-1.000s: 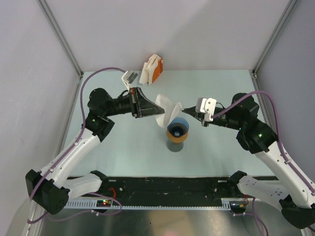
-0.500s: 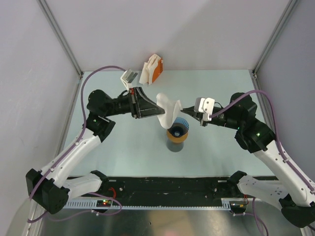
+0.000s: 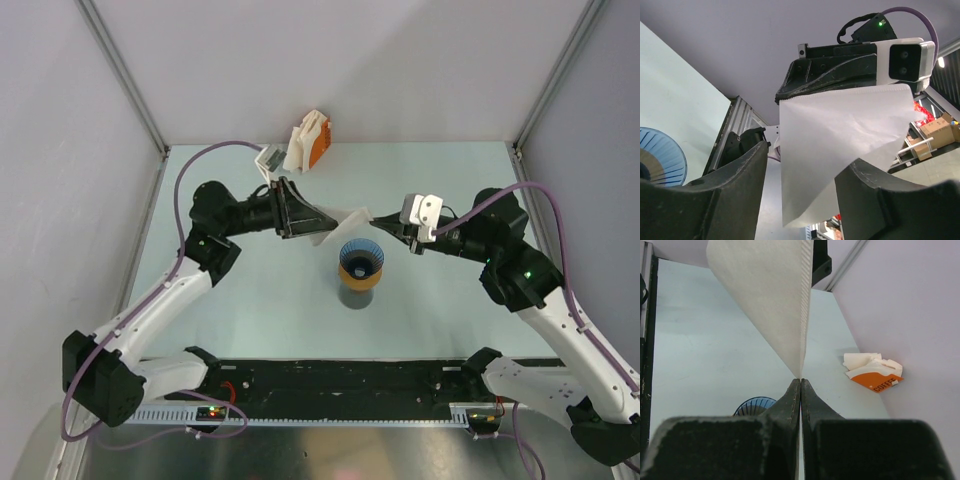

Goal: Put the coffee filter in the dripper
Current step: Adjust the coffee filter.

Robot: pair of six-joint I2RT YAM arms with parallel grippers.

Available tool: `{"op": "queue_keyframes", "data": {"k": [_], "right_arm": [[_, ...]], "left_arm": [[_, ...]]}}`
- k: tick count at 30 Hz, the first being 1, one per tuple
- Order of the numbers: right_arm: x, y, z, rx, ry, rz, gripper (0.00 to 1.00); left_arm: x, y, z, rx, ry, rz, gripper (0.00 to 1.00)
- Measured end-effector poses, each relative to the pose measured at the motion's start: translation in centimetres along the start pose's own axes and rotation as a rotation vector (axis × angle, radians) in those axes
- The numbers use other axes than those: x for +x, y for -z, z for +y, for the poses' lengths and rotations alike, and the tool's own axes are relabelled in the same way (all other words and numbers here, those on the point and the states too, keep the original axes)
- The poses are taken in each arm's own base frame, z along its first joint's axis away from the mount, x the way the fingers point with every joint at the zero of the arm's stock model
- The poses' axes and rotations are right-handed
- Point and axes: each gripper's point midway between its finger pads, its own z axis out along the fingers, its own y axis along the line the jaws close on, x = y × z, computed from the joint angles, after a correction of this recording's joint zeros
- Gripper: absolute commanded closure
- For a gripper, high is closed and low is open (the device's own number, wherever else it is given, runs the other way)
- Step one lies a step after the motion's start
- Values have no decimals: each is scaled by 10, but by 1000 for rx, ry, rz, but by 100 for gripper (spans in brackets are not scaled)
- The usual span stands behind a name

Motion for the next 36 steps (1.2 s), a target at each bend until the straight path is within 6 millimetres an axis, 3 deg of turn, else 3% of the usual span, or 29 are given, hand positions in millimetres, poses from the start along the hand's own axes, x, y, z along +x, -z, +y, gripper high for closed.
{"op": "queue_keyframes", "data": {"k": [2,9,12,14,19,21,23,28,30,34,35,36], "right_arm": [[-1,-1,0,0,-1,-6,100],[-1,-4,0,-3,-5,-8,100],[1,-4,0,-4,-5,-4,100],[1,-4,1,-7,-5,-5,100],[2,-4,0,-5,-5,-4,100],[5,-3,-2,3,-8,5,100],[8,-2,-3,9,-12,14,100],[12,3,-7,27,-16,31,100],[11,5,-8,31,-14,31,100],[11,6,-8,32,-14,30,100],[11,6,-8,32,-14,30,100],[11,6,-8,33,-13,30,100]], "left_arm": [[3,-3,1,2,7,8,46],[2,-9,-9,28,-7,19,89],[0,-9,-14,44,-25,12,98],[-1,-9,-16,53,-34,10,92],[1,-8,-21,72,-42,22,60],[1,-6,-25,80,-46,23,56],[1,-4,-29,87,-51,21,61],[2,4,-33,92,-60,13,92],[1,5,-34,93,-63,10,98],[0,5,-34,95,-68,8,98],[0,5,-34,95,-68,8,93],[0,5,-34,96,-68,8,80]]}}
